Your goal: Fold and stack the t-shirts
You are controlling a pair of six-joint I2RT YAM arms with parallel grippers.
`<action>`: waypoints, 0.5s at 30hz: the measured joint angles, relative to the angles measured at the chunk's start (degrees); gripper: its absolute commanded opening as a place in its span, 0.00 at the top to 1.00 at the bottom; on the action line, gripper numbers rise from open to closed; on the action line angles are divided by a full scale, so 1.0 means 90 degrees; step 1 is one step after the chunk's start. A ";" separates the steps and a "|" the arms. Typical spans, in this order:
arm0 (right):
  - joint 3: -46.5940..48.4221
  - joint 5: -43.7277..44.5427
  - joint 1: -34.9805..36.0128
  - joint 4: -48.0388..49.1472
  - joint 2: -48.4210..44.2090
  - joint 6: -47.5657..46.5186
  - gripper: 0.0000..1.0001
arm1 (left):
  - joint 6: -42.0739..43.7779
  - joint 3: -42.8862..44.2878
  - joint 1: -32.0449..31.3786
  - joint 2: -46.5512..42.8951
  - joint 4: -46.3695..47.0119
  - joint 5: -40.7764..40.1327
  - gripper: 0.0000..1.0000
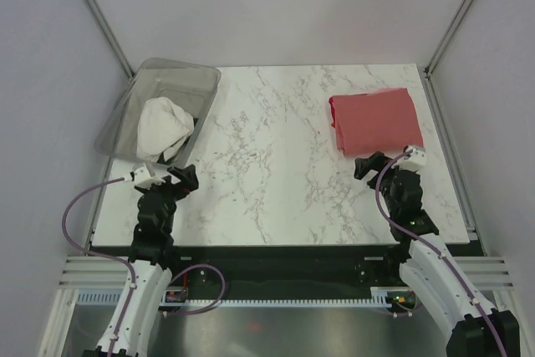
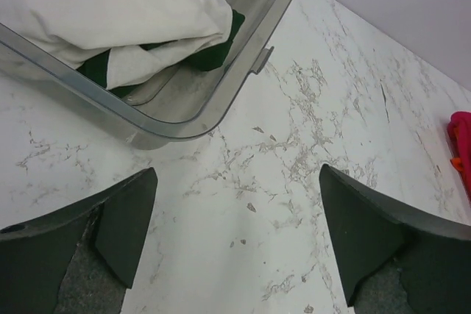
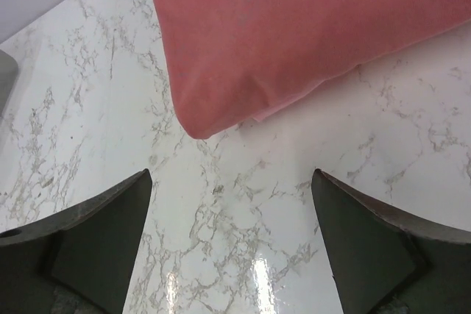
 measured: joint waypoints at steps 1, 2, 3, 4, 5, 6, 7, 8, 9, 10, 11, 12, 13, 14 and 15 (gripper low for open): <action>-0.0027 0.0002 0.0000 0.0041 -0.0032 0.0017 0.02 | -0.0032 0.0044 0.0000 0.0107 0.0002 0.0056 0.02; -0.0066 0.0005 0.0000 0.0073 -0.0073 0.0044 0.02 | -0.0078 0.0095 0.0000 0.0194 -0.0007 0.0087 0.05; -0.0100 0.0007 0.0000 0.0085 -0.0095 0.0058 0.02 | -0.0155 0.0199 0.0000 0.0345 -0.0034 0.0087 0.06; -0.0121 0.0010 0.0000 0.0092 -0.0097 0.0070 0.02 | -0.0255 0.0381 0.0000 0.0544 -0.0141 0.0073 0.07; -0.0148 0.0007 0.0000 0.0112 -0.0092 0.0087 0.02 | -0.0352 0.0580 0.0000 0.0746 -0.0250 0.0049 0.08; -0.0170 0.0005 0.0000 0.0124 -0.0083 0.0092 0.02 | -0.0500 0.0889 0.0000 0.1008 -0.0442 0.0005 0.08; -0.0177 0.0002 0.0000 0.0126 -0.0073 0.0092 0.02 | -0.0648 0.1236 0.0000 0.1299 -0.0600 -0.0056 0.08; -0.0177 -0.0002 0.0000 0.0146 -0.0058 0.0092 0.02 | -0.0806 0.1644 0.0000 0.1630 -0.0772 -0.0153 0.05; -0.0180 -0.0019 0.0000 0.0180 -0.0051 0.0095 0.02 | -0.0947 0.2069 0.0000 0.1989 -0.0884 -0.0250 0.01; -0.0194 -0.0029 0.0000 0.0226 -0.0049 0.0095 0.02 | -0.1049 0.2516 0.0000 0.2404 -0.0967 -0.0335 0.00; -0.0214 -0.0044 0.0000 0.0265 -0.0051 0.0095 0.02 | -0.1115 0.2885 0.0002 0.2722 -0.0998 -0.0413 0.00; -0.0233 -0.0056 0.0000 0.0301 -0.0051 0.0097 0.02 | -0.1163 0.3349 0.0022 0.3198 -0.1064 -0.0520 0.00; -0.0255 -0.0066 0.0000 0.0321 -0.0051 0.0100 0.02 | -0.1209 0.3815 0.0049 0.3631 -0.1185 -0.0639 0.00; -0.0272 -0.0070 0.0000 0.0325 -0.0053 0.0097 0.02 | -0.1248 0.4282 0.0107 0.4092 -0.1341 -0.0731 0.00; -0.0282 -0.0070 0.0000 0.0323 -0.0053 0.0100 0.02 | -0.1277 0.4762 0.0189 0.4602 -0.1464 -0.0843 0.00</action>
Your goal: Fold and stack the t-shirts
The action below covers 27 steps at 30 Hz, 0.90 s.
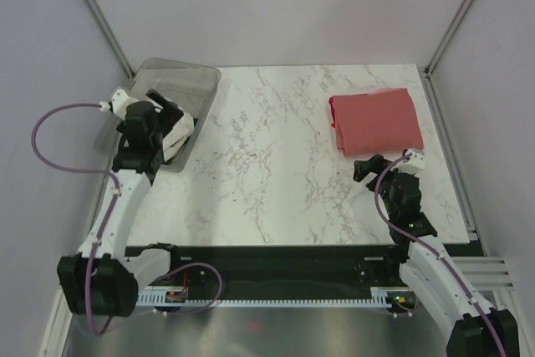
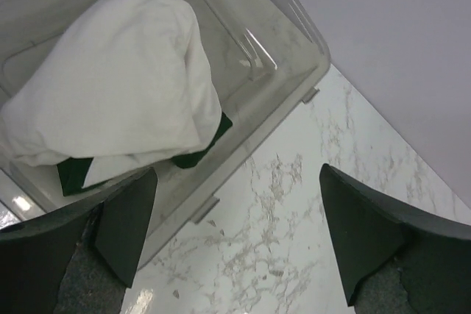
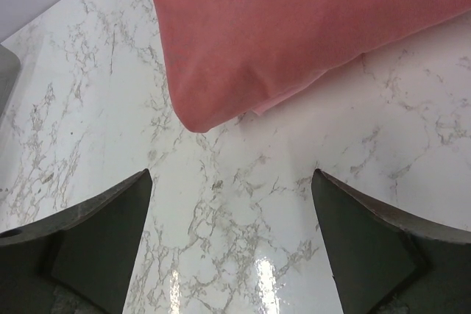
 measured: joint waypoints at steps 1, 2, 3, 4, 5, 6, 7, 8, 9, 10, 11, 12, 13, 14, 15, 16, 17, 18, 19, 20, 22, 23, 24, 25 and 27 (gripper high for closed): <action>-0.0005 0.0000 0.0000 -0.0002 0.0000 0.0000 0.02 | -0.0015 0.0464 0.0102 0.0503 -0.0155 -0.0070 0.00; -0.0005 0.0000 0.0000 0.0000 -0.0002 0.0000 0.02 | -0.0017 0.0767 0.0177 0.0869 -0.0211 -0.0134 0.00; -0.0005 -0.0002 0.0000 0.0010 -0.0007 0.0000 0.02 | -0.0029 0.1168 0.0311 0.1384 -0.0398 -0.0197 0.00; -0.0007 0.0000 0.0000 0.0017 -0.0017 0.0000 0.02 | -0.0029 0.1511 0.0430 0.1829 -0.0588 -0.0248 0.00; -0.0007 0.0000 0.0000 0.0032 -0.0019 0.0002 0.02 | -0.0029 0.1758 0.0522 0.2210 -0.0716 -0.0294 0.00; -0.0012 -0.0002 0.0000 0.0046 -0.0022 0.0005 0.02 | -0.0032 0.2047 0.0627 0.2640 -0.0896 -0.0330 0.00; -0.0015 -0.0002 0.0000 0.0046 -0.0022 0.0010 0.02 | -0.0032 0.2288 0.0714 0.3021 -0.1081 -0.0376 0.00; -0.0017 -0.0005 0.0000 0.0046 -0.0019 0.0012 0.02 | -0.0036 0.2499 0.0801 0.3405 -0.1275 -0.0449 0.00; -0.0019 -0.0005 0.0000 0.0046 -0.0019 0.0015 0.02 | -0.0041 0.2645 0.0877 0.3728 -0.1460 -0.0515 0.00; -0.0027 -0.0005 0.0000 0.0058 -0.0019 0.0017 0.02 | -0.0051 0.2744 0.0937 0.3995 -0.1634 -0.0595 0.00; -0.0032 -0.0012 0.0000 0.0063 -0.0017 0.0017 0.02 | -0.0058 0.2805 0.0996 0.4231 -0.1763 -0.0646 0.00; -0.0034 -0.0024 0.0000 0.0073 -0.0010 0.0017 0.02 | -0.0080 0.2858 0.1044 0.4459 -0.1919 -0.0687 0.00; -0.0041 -0.0029 0.0000 0.0092 -0.0002 0.0017 0.02 | -0.0090 0.2905 0.1078 0.4631 -0.2011 -0.0709 0.00; -0.0044 -0.0034 0.0000 0.0097 0.0002 0.0019 0.02 | -0.0102 0.2973 0.1107 0.4845 -0.2101 -0.0748 0.04; -0.0046 -0.0051 0.0000 0.0107 0.0007 0.0019 0.02 | -0.0109 0.3075 0.1132 0.5095 -0.2200 -0.0765 0.10; -0.0053 -0.0061 0.0000 0.0126 0.0015 0.0022 0.02 | -0.0114 0.3145 0.1141 0.5268 -0.2246 -0.0763 0.16; -0.0056 -0.0073 0.0000 0.0143 0.0024 0.0022 0.02 | -0.0124 0.3245 0.1141 0.5462 -0.2278 -0.0750 0.26; -0.0056 -0.0097 0.0000 0.0160 0.0044 0.0022 0.02 | -0.0141 0.3327 0.1139 0.5646 -0.2280 -0.0736 0.31; -0.0056 -0.0112 0.0000 0.0170 0.0063 0.0022 0.02 | -0.0136 0.3378 0.1139 0.5768 -0.2280 -0.0731 0.43; -0.0056 -0.0119 0.0000 0.0185 0.0087 0.0022 0.02 | -0.0155 0.3390 0.1137 0.5846 -0.2261 -0.0719 0.93; -0.0056 -0.0129 0.0000 0.0187 0.0097 0.0022 0.02 | -0.0165 0.3390 0.1132 0.5858 -0.2242 -0.0697 0.98; -0.0056 -0.0138 0.0000 0.0189 0.0097 0.0022 0.02 | -0.0148 0.3388 0.1127 0.5804 -0.2244 -0.0702 0.98; -0.0056 -0.0143 0.0000 0.0194 0.0097 0.0022 0.02 | -0.0148 0.3383 0.1110 0.5714 -0.2251 -0.0707 0.98; -0.0056 -0.0148 0.0000 0.0197 0.0097 0.0022 0.02 | -0.0148 0.3364 0.1090 0.5586 -0.2256 -0.0731 0.98; -0.0058 -0.0168 0.0000 0.0233 0.0102 0.0022 0.02 | -0.0146 0.3269 0.1022 0.5127 -0.2300 -0.0789 0.98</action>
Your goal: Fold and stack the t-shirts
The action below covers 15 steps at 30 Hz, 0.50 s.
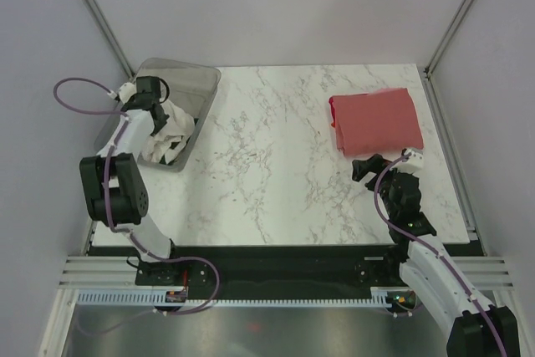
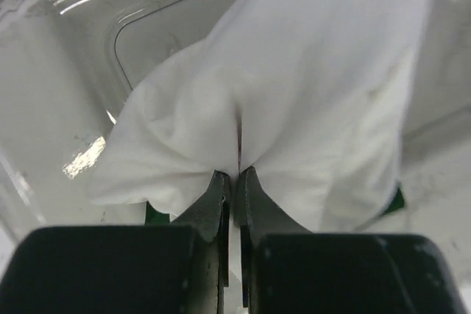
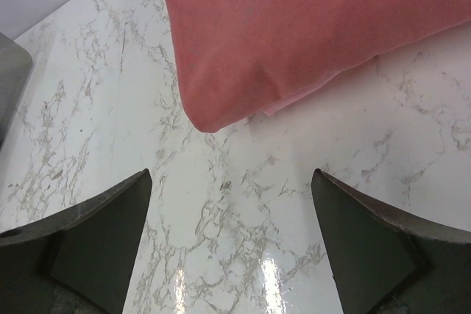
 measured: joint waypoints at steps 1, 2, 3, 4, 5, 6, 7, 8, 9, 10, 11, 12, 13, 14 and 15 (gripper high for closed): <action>0.0000 -0.0002 0.0000 0.0015 0.0000 0.0000 0.02 | 0.0002 -0.0029 -0.0044 -0.0255 -0.0024 -0.0022 0.98; 0.0000 -0.0005 0.0000 0.0032 0.0007 0.0000 0.02 | 0.0010 -0.0049 -0.0117 -0.0612 -0.0051 -0.0024 0.98; 0.0000 -0.0010 0.0000 0.0053 0.0019 0.0000 0.02 | 0.0029 -0.0058 -0.0209 -0.0988 -0.0049 -0.0015 0.98; 0.0000 -0.0010 0.0000 0.0066 0.0034 0.0000 0.02 | 0.0090 -0.0056 -0.0318 -0.1396 -0.0029 0.0012 0.98; -0.0002 -0.0012 0.0000 0.0075 0.0051 0.0000 0.02 | 0.0155 -0.0036 -0.0452 -0.1802 -0.0015 0.0063 0.98; -0.0002 -0.0017 0.0000 0.0087 0.0070 -0.0002 0.02 | 0.0231 0.0044 -0.0554 -0.2227 -0.0024 0.0114 0.98; -0.0002 -0.0022 0.0000 0.0092 0.0078 0.0000 0.02 | 0.0277 0.0104 -0.0670 -0.2412 -0.0027 0.0141 0.98; -0.0002 -0.0024 0.0000 0.0092 0.0083 0.0000 0.02 | 0.0359 0.0240 -0.0818 -0.2664 -0.0027 0.0206 0.98; -0.0002 -0.0024 0.0000 0.0095 0.0083 0.0000 0.02 | 0.0449 0.0430 -0.0964 -0.2849 -0.0049 0.0272 0.98; -0.0002 -0.0024 0.0000 0.0095 0.0083 0.0000 0.02 | 0.0551 0.0646 -0.1137 -0.2990 -0.0041 0.0338 0.98; -0.0002 -0.0024 0.0000 0.0095 0.0085 -0.0002 0.02 | 0.0644 0.0852 -0.1307 -0.3096 -0.0034 0.0367 0.98; -0.0002 -0.0024 0.0000 0.0095 0.0085 -0.0002 0.02 | 0.0702 0.1025 -0.1457 -0.3169 -0.0044 0.0408 0.98; -0.0002 -0.0024 0.0000 0.0095 0.0085 -0.0002 0.02 | 0.0775 0.1260 -0.1647 -0.3228 -0.0063 0.0510 0.98; -0.0002 -0.0024 0.0002 0.0095 0.0085 -0.0002 0.02 | 0.0823 0.1501 -0.1829 -0.3264 -0.0051 0.0634 0.98; -0.0002 -0.0024 0.0000 0.0095 0.0085 -0.0002 0.02 | 0.0850 0.1741 -0.1962 -0.3293 -0.0034 0.0840 0.98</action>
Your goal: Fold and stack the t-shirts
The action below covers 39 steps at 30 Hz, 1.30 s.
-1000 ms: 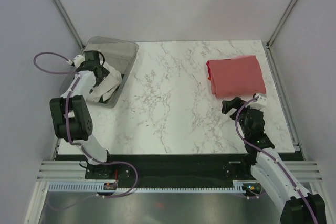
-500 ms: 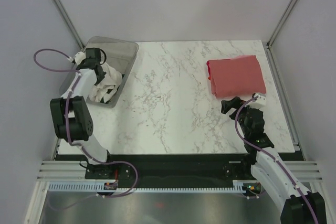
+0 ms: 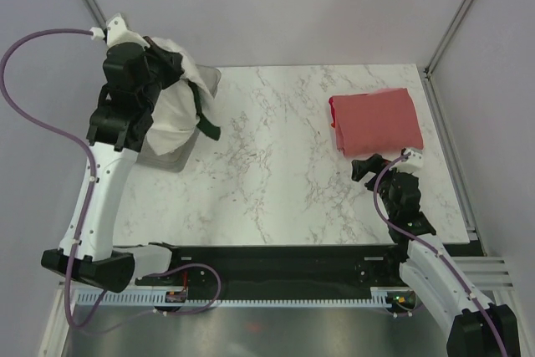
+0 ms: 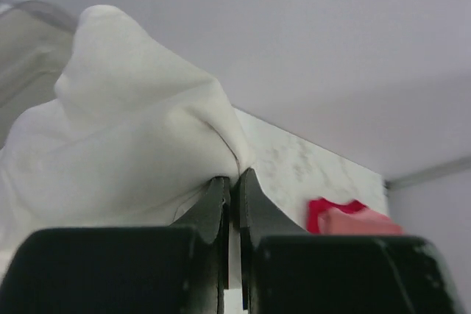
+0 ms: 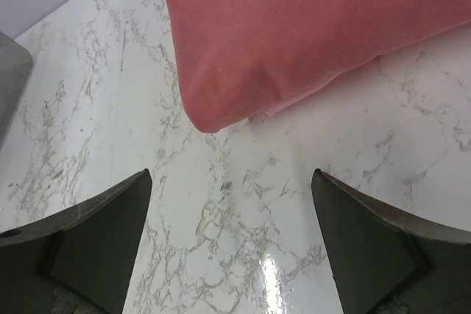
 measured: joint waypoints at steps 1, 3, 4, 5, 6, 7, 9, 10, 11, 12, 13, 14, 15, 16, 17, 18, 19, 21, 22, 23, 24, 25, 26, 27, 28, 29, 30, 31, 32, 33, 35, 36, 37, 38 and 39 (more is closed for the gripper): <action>0.0000 0.0000 0.0000 0.0000 0.0000 0.0002 0.02 | 0.0002 0.0231 -0.0107 -0.0015 0.0039 0.0333 0.98; 0.0000 0.0000 0.0000 0.0002 0.0010 0.0002 0.02 | -0.0063 0.0585 -0.0214 -0.0041 0.0277 0.1134 0.98; 0.0000 0.0000 0.0000 0.0000 0.0017 0.0002 0.02 | -0.0141 0.0736 -0.0272 -0.0044 0.0466 0.1540 0.98; 0.0000 0.0002 0.0000 -0.0002 0.0022 0.0002 0.02 | -0.0219 0.0848 -0.0342 -0.0036 0.0622 0.1802 0.98; 0.0000 0.0002 0.0000 -0.0002 0.0024 0.0000 0.02 | -0.0308 0.1042 -0.0466 0.0017 0.0724 0.2086 0.98; 0.0000 0.0002 0.0000 0.0000 0.0024 0.0000 0.02 | -0.0391 0.1239 -0.0644 0.0097 0.0877 0.2375 0.98; 0.0000 0.0005 0.0000 -0.0002 0.0024 0.0000 0.02 | -0.0568 0.1503 -0.1022 0.0272 0.1256 0.2905 0.98; 0.0000 0.0007 0.0000 -0.0002 0.0024 0.0000 0.02 | -0.0663 0.1515 -0.1144 0.0333 0.1447 0.3143 0.98; 0.0000 0.0015 0.0000 -0.0002 0.0022 0.0000 0.02 | -0.0726 0.1494 -0.1226 0.0376 0.1542 0.3300 0.98; 0.0000 0.0022 0.0000 -0.0005 0.0022 0.0000 0.02 | -0.0814 0.1287 -0.1270 0.0406 0.1729 0.3432 0.98; 0.0000 0.0022 0.0000 -0.0010 0.0019 0.0000 0.02 | -0.0899 0.1032 -0.1241 0.0386 0.1826 0.3456 0.98; 0.0000 0.0024 0.0000 -0.0019 0.0007 -0.0002 0.02 | -0.1008 0.0602 -0.1149 0.0342 0.1936 0.3480 0.98; 0.0000 0.0024 0.0000 -0.0044 -0.0019 -0.0002 0.02 | -0.1122 0.0032 -0.1032 0.0270 0.2086 0.3483 0.98; 0.0000 0.0027 0.0000 -0.0078 -0.0058 -0.0005 0.02 | -0.1239 -0.0561 -0.0879 0.0236 0.2115 0.3478 0.98; 0.0000 0.0027 0.0000 -0.0097 -0.0095 -0.0005 0.02 | -0.1311 -0.1025 -0.0753 0.0243 0.2120 0.3463 0.90; 0.0000 0.0032 0.0000 -0.0114 -0.0151 -0.0007 0.02 | -0.1355 -0.1688 -0.0627 0.0257 0.2244 0.3441 0.72; 0.0000 0.0032 0.0000 -0.0126 -0.0214 -0.0015 0.02 | -0.1341 -0.2280 -0.0522 0.0287 0.2234 0.3415 0.29; 0.0002 0.0049 0.0000 -0.0153 -0.0291 -0.0036 0.02 | -0.1277 -0.3308 -0.0374 0.0364 0.2106 0.3407 0.12; 0.0010 0.0049 0.0000 -0.0192 -0.0308 -0.0056 0.02 | -0.1222 -0.3640 -0.0376 0.0372 0.1994 0.3359 0.04; 0.0036 0.0046 0.0000 -0.0248 -0.0301 -0.0075 0.02 | -0.1144 -0.3905 -0.0427 0.0330 0.1875 0.3339 0.02; 0.0112 0.0041 0.0000 -0.0364 -0.0243 -0.0095 0.04 | -0.1056 -0.4044 -0.0478 0.0253 0.1855 0.3322 0.01; 0.0231 0.0022 0.0000 -0.0452 -0.0124 -0.0114 0.06 | -0.0947 -0.4143 -0.0556 0.0124 0.1834 0.3317 0.00; 0.0393 -0.0007 0.0000 -0.0534 0.0046 -0.0146 0.10 | -0.0816 -0.4184 -0.0636 -0.0078 0.1834 0.3313 0.00; 0.0600 -0.0090 0.0000 -0.0590 0.0262 -0.0180 0.13 | -0.0704 -0.4184 -0.0692 -0.0284 0.1841 0.3313 0.00; 0.0787 -0.0163 -0.0002 -0.0639 0.0454 -0.0185 0.21 | -0.0590 -0.4182 -0.0753 -0.0529 0.1885 0.3317 0.00; 0.1073 -0.0279 0.0000 -0.0736 0.0743 -0.0228 0.23 | -0.0495 -0.4182 -0.0792 -0.0760 0.1914 0.3320 0.00; 0.1421 -0.0435 0.0000 -0.0809 0.1120 -0.0265 0.27 | -0.0396 -0.4182 -0.0816 -0.0984 0.1960 0.3325 0.00; 0.1668 -0.0559 0.0000 -0.0818 0.1350 -0.0277 0.37 | -0.0318 -0.4182 -0.0835 -0.1161 0.1999 0.3325 0.01; 0.1991 -0.0724 0.0005 -0.0877 0.1695 -0.0350 0.39 | -0.0243 -0.4184 -0.0860 -0.1311 0.2021 0.3325 0.01; 0.2295 -0.0882 0.0022 -0.0903 0.2028 -0.0398 0.41 | -0.0172 -0.4204 -0.0889 -0.1423 0.2038 0.3325 0.01; 0.2778 -0.1105 0.0075 -0.0925 0.2577 -0.0474 0.44 | -0.0075 -0.4301 -0.0950 -0.1564 0.2062 0.3330 0.00; 0.3038 -0.1180 0.0119 -0.1013 0.2888 -0.0515 0.44 | -0.0032 -0.4403 -0.0991 -0.1625 0.2089 0.3332 0.00; 0.3300 -0.1256 0.0155 -0.1081 0.3215 -0.0546 0.55 | -0.0002 -0.4517 -0.1027 -0.1668 0.2086 0.3334 0.00; 0.3524 -0.1287 0.0187 -0.1166 0.3497 -0.0607 0.60 | 0.0019 -0.4622 -0.1059 -0.1683 0.2072 0.3337 0.00; 0.3757 -0.1321 0.0223 -0.1275 0.3803 -0.0639 0.64 | 0.0041 -0.4721 -0.1078 -0.1676 0.2062 0.3332 0.00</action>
